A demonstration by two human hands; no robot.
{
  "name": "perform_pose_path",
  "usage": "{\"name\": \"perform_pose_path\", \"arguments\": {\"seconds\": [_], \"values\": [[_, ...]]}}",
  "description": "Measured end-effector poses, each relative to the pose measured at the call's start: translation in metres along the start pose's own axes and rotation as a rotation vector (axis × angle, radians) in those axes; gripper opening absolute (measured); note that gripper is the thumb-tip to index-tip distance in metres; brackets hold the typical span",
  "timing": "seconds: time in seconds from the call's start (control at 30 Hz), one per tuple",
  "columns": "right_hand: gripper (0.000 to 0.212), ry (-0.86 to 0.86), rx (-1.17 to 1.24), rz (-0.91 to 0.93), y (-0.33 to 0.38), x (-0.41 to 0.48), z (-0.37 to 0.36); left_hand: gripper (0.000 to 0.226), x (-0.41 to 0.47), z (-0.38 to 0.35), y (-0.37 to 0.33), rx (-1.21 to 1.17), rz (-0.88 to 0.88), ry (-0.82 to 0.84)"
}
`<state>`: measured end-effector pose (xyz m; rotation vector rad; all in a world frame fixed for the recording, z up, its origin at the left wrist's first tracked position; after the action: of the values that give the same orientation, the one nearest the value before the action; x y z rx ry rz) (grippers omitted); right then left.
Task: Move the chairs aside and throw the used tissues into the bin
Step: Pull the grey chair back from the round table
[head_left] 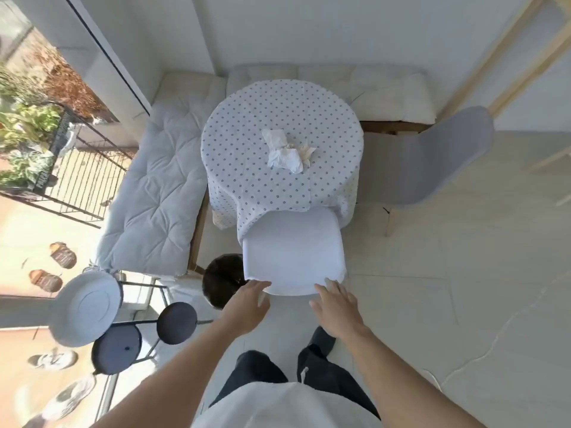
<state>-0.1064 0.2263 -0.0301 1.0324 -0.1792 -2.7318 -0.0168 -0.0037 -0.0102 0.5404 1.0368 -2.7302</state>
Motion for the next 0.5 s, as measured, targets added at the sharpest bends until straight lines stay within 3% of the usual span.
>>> {"name": "perform_pose_path", "arguments": {"seconds": [0.3, 0.5], "values": [[0.043, 0.075, -0.039, 0.093, -0.017, 0.041, 0.014, 0.043, 0.035, -0.039, -0.007, 0.079, 0.05, 0.078], [0.037, 0.136, -0.213, 0.139, -0.014, 0.06, 0.029, 0.053, 0.061, -0.038, 0.001, 0.097, 0.082, 0.202]]}}
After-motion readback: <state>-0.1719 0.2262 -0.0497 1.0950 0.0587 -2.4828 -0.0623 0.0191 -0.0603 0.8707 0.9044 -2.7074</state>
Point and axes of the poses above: each hand's wrist, its own x-axis towards the middle knuckle, its own z-axis out of the back of the hand, y = z × x, the point moved 2 cm from there along x, towards the middle knuckle, and after that the axes turned 12 degrees about -z, right-handed, at the moved point
